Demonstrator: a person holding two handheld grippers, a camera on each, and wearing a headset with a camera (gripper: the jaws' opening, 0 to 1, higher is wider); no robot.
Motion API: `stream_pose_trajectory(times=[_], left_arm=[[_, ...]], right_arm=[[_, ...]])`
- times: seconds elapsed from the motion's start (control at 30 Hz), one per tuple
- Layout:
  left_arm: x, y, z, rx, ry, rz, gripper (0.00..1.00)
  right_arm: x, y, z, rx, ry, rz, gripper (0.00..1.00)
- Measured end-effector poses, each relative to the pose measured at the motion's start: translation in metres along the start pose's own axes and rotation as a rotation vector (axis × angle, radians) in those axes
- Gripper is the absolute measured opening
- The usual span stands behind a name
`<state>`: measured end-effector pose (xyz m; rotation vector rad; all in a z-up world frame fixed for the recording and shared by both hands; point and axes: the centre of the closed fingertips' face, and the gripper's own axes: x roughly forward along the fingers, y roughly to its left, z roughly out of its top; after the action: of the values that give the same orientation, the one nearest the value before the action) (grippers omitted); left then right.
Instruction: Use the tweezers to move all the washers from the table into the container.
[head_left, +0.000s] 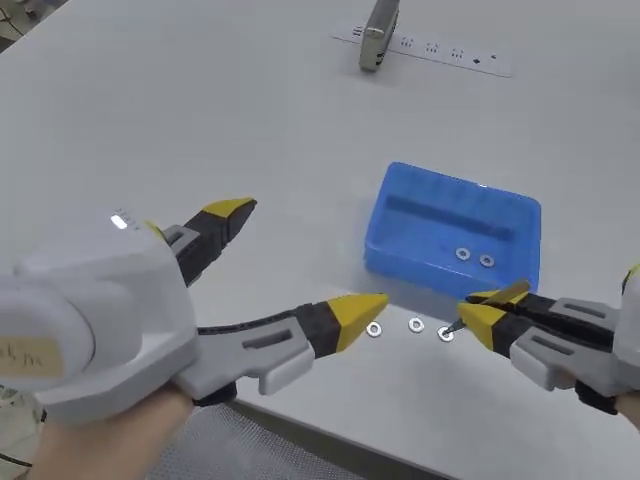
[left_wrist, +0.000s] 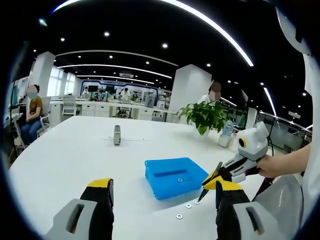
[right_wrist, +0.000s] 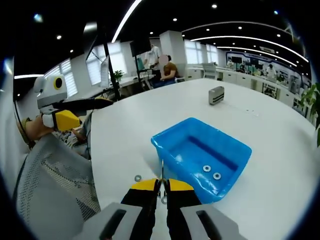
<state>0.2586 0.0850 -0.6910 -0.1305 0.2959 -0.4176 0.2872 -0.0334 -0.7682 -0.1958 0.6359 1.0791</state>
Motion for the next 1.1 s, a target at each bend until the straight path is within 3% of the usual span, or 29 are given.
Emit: stream_pose_trajectory(times=[0.37, 0.63, 0.77, 0.9, 1.1], left_arm=[[0.000, 0.000, 0.000, -0.001, 0.000, 0.000, 0.85], [0.000, 0.000, 0.000, 0.000, -0.002, 0.000, 0.85], [0.000, 0.000, 0.001, -0.001, -0.007, 0.001, 0.85], [-0.001, 0.001, 0.001, 0.000, -0.007, 0.004, 0.85], [-0.001, 0.000, 0.002, 0.000, -0.009, 0.002, 0.85]], right_arm=[[0.004, 0.005, -0.007, -0.078, 0.049, 0.003, 0.03], [0.006, 0.011, -0.008, -0.235, 0.083, 0.024, 0.03], [0.007, 0.011, -0.008, -0.236, 0.079, 0.022, 0.02], [0.004, 0.007, -0.005, -0.161, 0.048, 0.014, 0.01], [0.001, 0.003, -0.002, -0.115, 0.037, 0.016, 0.02]])
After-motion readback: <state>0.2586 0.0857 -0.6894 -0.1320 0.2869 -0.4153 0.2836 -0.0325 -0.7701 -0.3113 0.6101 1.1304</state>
